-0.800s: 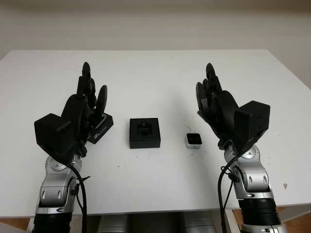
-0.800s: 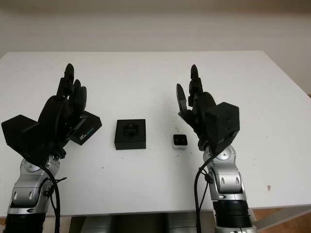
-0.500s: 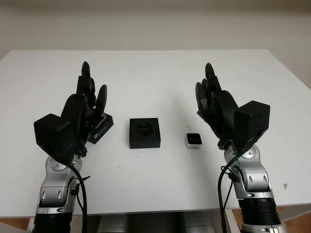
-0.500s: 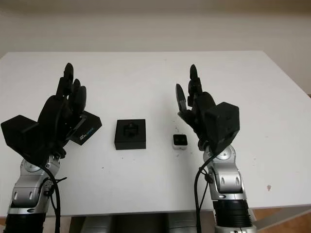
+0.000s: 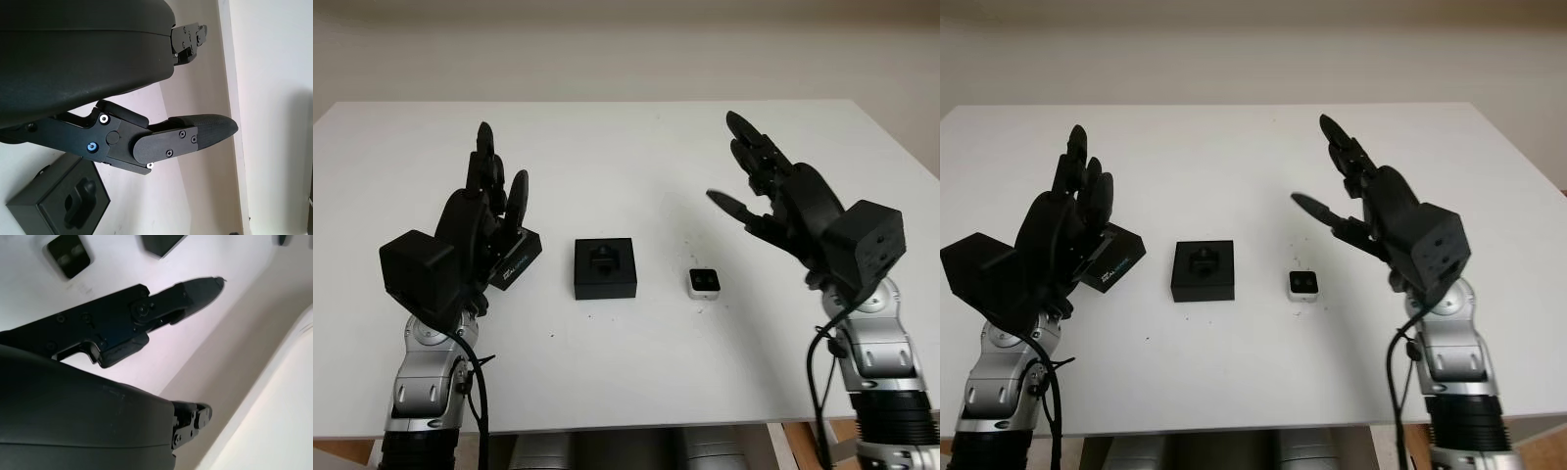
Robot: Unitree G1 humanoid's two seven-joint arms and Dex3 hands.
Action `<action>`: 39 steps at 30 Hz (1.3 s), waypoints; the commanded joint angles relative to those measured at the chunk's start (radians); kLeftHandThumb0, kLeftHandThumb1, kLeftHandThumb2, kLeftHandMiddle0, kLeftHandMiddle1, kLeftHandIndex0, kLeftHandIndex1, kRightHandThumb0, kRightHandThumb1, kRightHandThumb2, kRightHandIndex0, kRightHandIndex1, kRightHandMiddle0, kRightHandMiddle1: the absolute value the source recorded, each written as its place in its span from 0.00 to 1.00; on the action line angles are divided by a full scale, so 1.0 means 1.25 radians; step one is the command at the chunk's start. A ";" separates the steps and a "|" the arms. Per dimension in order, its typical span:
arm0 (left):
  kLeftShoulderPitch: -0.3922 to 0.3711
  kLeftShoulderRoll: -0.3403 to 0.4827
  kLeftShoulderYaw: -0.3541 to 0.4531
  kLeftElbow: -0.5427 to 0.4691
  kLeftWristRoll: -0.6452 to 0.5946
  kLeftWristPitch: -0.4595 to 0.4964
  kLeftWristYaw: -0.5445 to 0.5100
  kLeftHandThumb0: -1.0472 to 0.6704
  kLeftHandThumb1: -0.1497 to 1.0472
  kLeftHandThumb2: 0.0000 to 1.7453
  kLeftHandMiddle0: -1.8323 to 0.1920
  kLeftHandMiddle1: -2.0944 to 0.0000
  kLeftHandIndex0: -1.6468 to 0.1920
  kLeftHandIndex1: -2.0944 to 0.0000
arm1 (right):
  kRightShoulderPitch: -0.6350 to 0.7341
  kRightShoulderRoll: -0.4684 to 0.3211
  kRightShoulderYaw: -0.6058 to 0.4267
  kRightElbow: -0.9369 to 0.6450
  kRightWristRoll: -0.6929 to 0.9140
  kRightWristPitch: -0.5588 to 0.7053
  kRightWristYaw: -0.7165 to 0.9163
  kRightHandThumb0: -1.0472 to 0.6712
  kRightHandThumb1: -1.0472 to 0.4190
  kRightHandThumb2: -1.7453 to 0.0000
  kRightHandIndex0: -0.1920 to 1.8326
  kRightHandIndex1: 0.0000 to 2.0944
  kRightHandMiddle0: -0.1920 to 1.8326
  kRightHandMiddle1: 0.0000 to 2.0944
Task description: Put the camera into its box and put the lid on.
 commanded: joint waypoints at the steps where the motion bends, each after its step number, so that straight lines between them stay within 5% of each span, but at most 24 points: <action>1: -0.002 -0.002 0.003 -0.004 0.000 0.002 0.006 0.22 1.00 0.33 1.00 0.99 1.00 1.00 | 0.010 -0.045 0.015 -0.010 -0.045 -0.037 0.003 0.18 0.15 0.98 0.17 0.06 0.23 0.08; 5: -0.005 -0.001 0.000 0.003 -0.001 -0.013 0.003 0.23 1.00 0.33 1.00 1.00 1.00 1.00 | 0.027 -0.094 0.029 -0.014 -0.105 -0.084 0.016 0.17 0.16 0.98 0.19 0.05 0.24 0.06; 21: 0.001 0.005 0.001 0.000 0.000 -0.010 -0.004 0.23 1.00 0.34 1.00 1.00 1.00 1.00 | 0.076 -0.124 0.091 0.068 -0.174 -0.185 0.038 0.17 0.13 0.96 0.13 0.02 0.25 0.04; 39: -0.001 0.015 0.000 0.000 0.002 -0.004 -0.011 0.23 1.00 0.35 1.00 1.00 1.00 1.00 | 0.112 -0.083 0.102 0.128 -0.201 -0.234 -0.069 0.24 0.14 0.97 0.15 0.03 0.30 0.06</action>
